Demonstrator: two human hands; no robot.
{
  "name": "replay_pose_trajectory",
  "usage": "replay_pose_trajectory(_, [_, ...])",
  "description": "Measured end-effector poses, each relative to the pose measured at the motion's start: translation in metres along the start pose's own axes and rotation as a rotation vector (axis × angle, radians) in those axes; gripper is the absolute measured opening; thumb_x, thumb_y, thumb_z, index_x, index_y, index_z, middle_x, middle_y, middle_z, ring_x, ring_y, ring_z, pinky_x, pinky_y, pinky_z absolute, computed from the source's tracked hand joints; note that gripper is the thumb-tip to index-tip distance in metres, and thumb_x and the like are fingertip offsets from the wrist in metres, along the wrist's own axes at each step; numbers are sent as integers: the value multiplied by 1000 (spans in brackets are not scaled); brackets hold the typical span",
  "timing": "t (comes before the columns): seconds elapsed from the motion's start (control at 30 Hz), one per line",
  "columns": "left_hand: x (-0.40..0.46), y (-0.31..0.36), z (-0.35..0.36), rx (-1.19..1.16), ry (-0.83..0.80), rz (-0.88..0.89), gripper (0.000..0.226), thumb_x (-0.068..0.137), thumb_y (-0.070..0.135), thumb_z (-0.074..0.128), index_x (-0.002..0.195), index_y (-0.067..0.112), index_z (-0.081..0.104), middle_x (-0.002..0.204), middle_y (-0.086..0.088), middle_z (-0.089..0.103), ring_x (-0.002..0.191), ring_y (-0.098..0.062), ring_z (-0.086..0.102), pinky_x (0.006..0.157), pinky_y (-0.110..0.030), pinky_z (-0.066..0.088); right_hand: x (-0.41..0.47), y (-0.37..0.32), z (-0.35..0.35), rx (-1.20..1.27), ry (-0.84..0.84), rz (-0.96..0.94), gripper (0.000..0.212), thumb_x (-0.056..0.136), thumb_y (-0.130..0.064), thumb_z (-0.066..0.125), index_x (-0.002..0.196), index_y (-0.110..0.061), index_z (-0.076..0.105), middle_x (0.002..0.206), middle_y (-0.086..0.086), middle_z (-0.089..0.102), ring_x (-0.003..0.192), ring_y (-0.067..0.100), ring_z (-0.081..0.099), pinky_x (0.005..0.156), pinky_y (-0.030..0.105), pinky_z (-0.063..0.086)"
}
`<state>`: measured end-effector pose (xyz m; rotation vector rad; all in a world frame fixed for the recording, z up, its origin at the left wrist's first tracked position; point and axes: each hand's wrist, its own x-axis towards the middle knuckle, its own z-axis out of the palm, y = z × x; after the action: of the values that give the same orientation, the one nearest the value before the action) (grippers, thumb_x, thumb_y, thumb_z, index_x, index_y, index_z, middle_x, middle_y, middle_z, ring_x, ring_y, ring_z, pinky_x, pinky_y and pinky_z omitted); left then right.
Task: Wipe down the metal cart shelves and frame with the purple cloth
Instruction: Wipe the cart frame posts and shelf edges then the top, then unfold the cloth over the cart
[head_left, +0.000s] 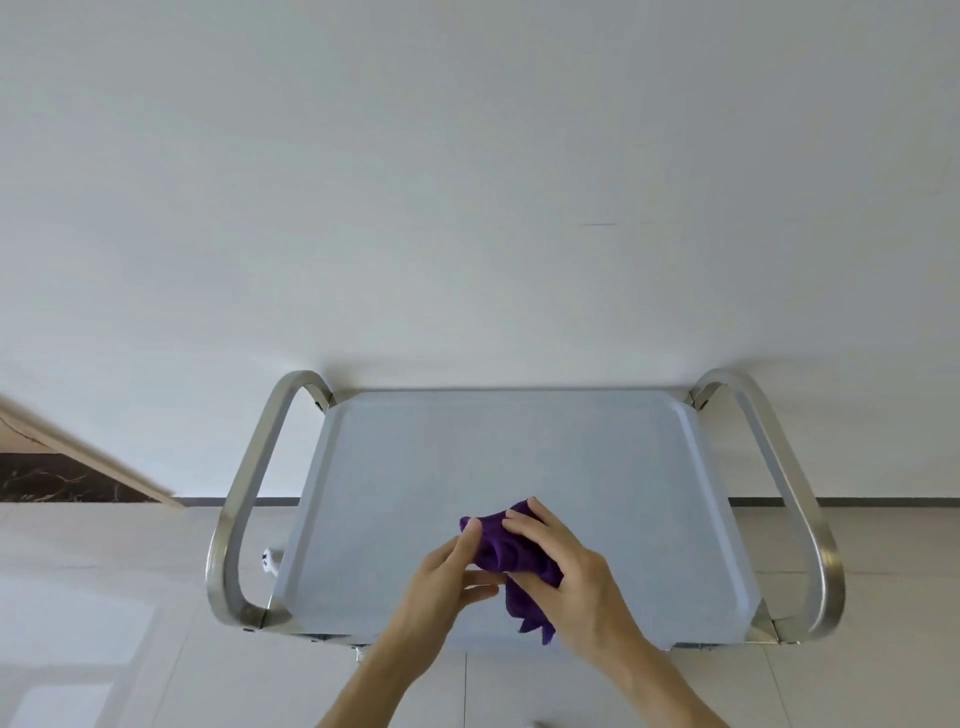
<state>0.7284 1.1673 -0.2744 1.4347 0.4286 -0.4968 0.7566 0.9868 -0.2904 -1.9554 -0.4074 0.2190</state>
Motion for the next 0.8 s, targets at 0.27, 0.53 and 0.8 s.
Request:
replay_pose_trajectory(0.27, [-31,37,-31,-120,155,80,26,89,22,55,98,1,67,95,-22,68,87,-28,64,78,-38,50,7,-53,13,156,-187,16,62,80,-18,78,131,-46,57,140,-32,49,140,-8,31,111,17,36])
replay_pose_trajectory(0.53, [-46,58,-60,-297,110,112,18,94,24,55,99,15,71,106,-16,72,90,-28,72,73,-41,58,2,-57,9,594,152,194,35,92,-7,59,121,-27,66,124,1,69,118,19,64,94,25,54])
replay_pose_trajectory(0.8, [-51,70,-84,-617,-3,111,28,101,18,47,125,10,61,123,-17,67,110,-31,67,79,-44,58,7,-57,29,312,429,447,10,93,-16,65,99,-23,69,101,-2,73,93,17,69,91,43,56])
